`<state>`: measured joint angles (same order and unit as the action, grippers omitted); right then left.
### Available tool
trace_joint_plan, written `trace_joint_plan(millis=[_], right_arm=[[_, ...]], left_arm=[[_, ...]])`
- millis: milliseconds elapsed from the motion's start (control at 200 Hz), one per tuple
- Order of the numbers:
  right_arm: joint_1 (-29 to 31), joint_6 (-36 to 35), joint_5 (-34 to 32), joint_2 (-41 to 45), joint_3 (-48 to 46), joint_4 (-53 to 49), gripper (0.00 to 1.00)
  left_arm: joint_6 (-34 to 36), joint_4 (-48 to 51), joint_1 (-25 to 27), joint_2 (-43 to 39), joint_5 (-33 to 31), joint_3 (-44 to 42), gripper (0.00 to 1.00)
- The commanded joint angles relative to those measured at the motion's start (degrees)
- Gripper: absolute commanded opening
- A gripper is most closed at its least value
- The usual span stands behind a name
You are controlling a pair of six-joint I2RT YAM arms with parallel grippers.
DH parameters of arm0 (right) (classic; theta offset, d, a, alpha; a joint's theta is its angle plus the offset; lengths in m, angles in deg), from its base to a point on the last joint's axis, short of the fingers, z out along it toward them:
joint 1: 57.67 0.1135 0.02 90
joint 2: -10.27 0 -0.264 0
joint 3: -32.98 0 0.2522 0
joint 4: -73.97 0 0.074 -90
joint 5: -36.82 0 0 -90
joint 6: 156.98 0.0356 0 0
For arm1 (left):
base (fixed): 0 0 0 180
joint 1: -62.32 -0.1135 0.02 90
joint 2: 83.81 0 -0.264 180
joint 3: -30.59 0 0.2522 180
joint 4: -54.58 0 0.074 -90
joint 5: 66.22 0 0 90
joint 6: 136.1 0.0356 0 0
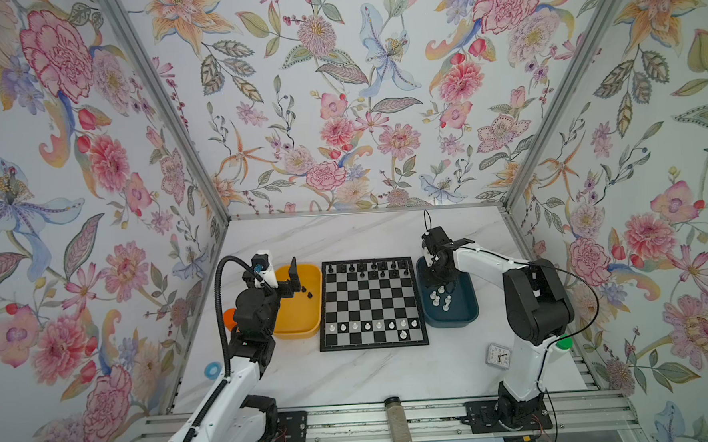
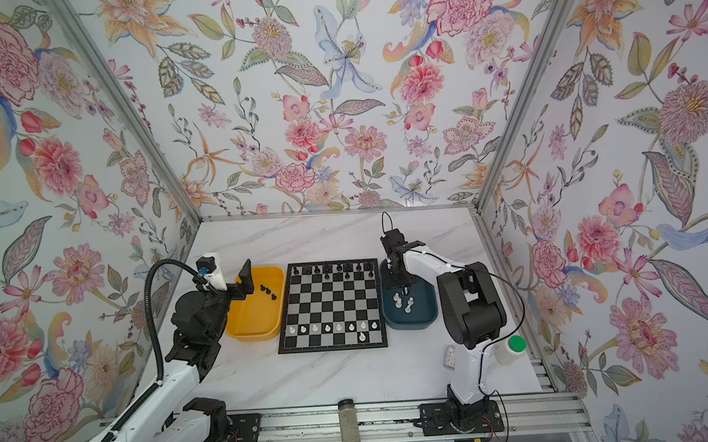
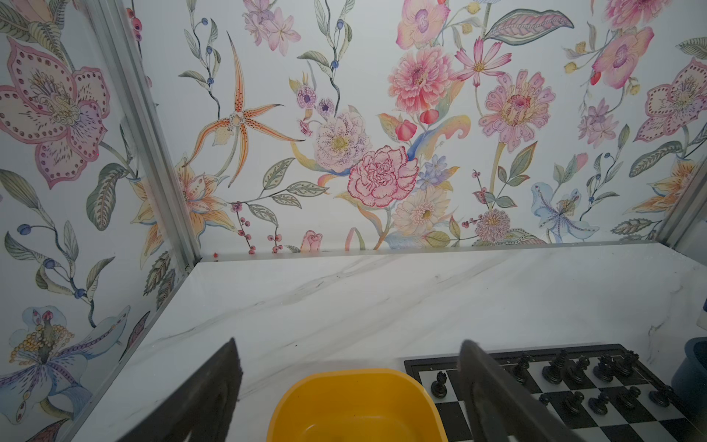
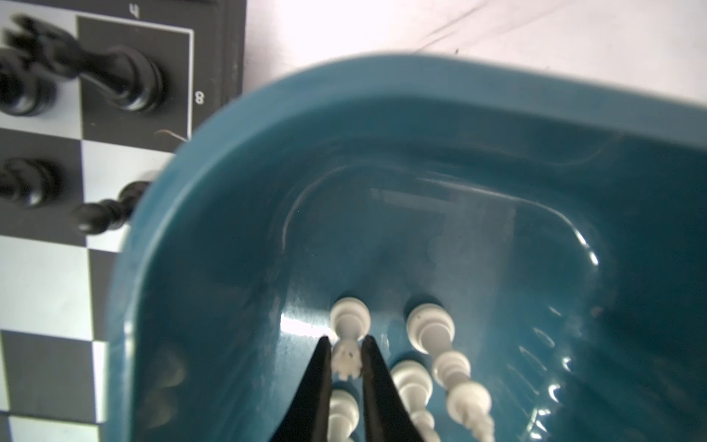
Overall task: Set up the chess pieces on the board
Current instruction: 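Lower the right gripper and grasp another white piece in the teal bin, then lift the white piece and carry it to the board's nearest rank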
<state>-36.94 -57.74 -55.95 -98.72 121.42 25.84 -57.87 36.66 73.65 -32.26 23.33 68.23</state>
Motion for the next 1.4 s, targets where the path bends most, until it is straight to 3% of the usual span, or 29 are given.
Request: trace_joint_plan(millis=[0,160,546,821,1051,1396], right_arm=[[-0.4,-0.2,0.3,-0.7,0.2,0.2,0.11],[-0.4,-0.3,0.0,0.3,0.3,-0.1,0.00],[1.8,0.2,-2.1,8.8,2.0,-6.9,0.00],[9.0,3.0,-4.8,17.9,1.4,-15.2,0.00],[15.9,9.5,-3.2,25.7,-5.0,-18.8,0.00],[25.5,18.4,-2.9,30.1,-12.8,-20.4,0.00]], left_arm=[[0.7,0.5,0.6,-0.1,-1.0,0.2,0.90],[0.7,0.5,0.6,-0.4,-1.1,0.2,0.90],[0.6,0.4,0.6,-1.9,-0.9,-0.4,0.90],[0.2,-0.2,0.7,-2.9,0.0,-0.9,0.90],[-0.1,-0.6,0.8,-3.6,0.3,-1.4,0.90],[-0.8,-1.3,0.9,-4.4,1.4,-1.9,0.90]])
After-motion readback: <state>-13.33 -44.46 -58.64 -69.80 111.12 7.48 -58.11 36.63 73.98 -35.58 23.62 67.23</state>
